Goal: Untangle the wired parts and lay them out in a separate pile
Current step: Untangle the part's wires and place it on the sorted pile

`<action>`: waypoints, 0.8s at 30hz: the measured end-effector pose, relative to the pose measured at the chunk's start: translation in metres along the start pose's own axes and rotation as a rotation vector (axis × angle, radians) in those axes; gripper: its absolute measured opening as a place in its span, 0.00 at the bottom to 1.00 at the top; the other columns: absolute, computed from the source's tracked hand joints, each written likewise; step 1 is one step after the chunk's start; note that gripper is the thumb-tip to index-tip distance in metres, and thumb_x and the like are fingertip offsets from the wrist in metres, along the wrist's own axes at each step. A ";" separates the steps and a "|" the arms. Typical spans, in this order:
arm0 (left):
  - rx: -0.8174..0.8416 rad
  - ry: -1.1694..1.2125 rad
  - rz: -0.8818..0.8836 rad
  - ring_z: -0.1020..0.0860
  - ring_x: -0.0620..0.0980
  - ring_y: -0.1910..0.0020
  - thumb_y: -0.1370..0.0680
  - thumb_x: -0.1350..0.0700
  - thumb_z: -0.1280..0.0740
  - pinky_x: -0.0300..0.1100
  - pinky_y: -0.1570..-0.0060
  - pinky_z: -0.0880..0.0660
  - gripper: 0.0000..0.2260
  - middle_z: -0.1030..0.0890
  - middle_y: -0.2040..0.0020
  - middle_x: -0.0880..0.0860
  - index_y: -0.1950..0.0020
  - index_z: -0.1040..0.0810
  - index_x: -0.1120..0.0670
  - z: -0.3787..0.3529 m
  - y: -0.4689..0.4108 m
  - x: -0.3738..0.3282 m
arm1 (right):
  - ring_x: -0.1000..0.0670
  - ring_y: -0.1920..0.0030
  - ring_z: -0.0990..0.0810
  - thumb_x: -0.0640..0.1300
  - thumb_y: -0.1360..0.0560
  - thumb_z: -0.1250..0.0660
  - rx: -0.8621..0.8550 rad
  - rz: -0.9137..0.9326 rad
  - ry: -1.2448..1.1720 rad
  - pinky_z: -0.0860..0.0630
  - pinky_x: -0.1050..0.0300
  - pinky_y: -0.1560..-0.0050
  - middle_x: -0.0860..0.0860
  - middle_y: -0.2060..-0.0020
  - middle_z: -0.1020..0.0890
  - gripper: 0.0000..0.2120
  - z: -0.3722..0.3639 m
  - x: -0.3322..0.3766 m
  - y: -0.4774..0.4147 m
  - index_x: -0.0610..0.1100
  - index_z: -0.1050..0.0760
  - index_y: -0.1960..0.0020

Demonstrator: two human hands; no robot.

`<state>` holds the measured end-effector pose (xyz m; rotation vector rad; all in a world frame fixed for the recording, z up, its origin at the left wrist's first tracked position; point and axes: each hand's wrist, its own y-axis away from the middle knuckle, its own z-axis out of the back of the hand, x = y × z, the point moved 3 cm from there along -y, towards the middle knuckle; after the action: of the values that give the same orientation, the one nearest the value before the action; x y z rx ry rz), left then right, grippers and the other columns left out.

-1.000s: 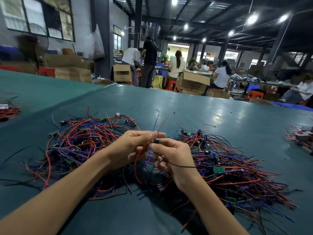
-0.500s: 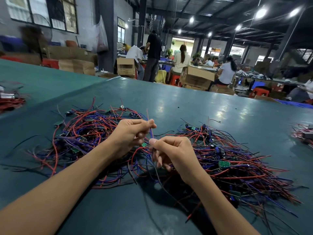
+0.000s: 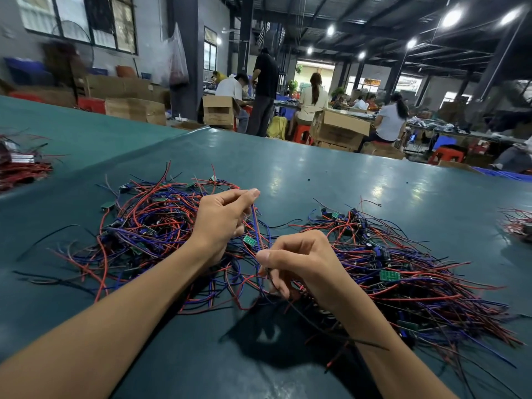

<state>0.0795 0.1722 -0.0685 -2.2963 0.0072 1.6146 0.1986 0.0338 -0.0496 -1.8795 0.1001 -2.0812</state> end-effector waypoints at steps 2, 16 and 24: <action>0.010 0.084 0.041 0.39 0.43 0.77 0.21 0.54 0.28 0.33 0.80 0.41 0.07 0.28 0.69 0.51 0.47 0.14 0.56 -0.004 0.003 0.001 | 0.51 0.81 0.30 0.46 0.29 0.27 0.069 0.005 -0.017 0.34 0.65 0.75 0.47 0.78 0.22 0.15 -0.004 0.002 0.002 0.36 0.23 0.68; -0.182 -0.884 -0.595 0.34 0.50 0.42 0.18 0.40 0.43 0.38 0.40 0.40 0.14 0.35 0.41 0.50 0.42 0.26 0.47 -0.037 0.049 -0.018 | 0.50 0.78 0.38 0.45 0.30 0.29 -0.645 0.140 -0.237 0.46 0.55 0.72 0.47 0.80 0.31 0.12 0.045 0.002 -0.004 0.42 0.20 0.71; -0.030 -1.209 -0.843 0.50 0.63 0.19 0.15 0.41 0.48 0.57 0.27 0.48 0.21 0.46 0.19 0.64 0.39 0.17 0.43 -0.047 0.063 -0.031 | 0.52 0.77 0.40 0.45 0.27 0.28 -0.656 0.082 -0.211 0.46 0.62 0.72 0.49 0.77 0.34 0.12 0.048 0.000 -0.006 0.43 0.19 0.68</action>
<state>0.0993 0.0943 -0.0426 -0.7524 -1.0655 2.0918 0.2443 0.0474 -0.0423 -2.3865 0.8844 -1.9161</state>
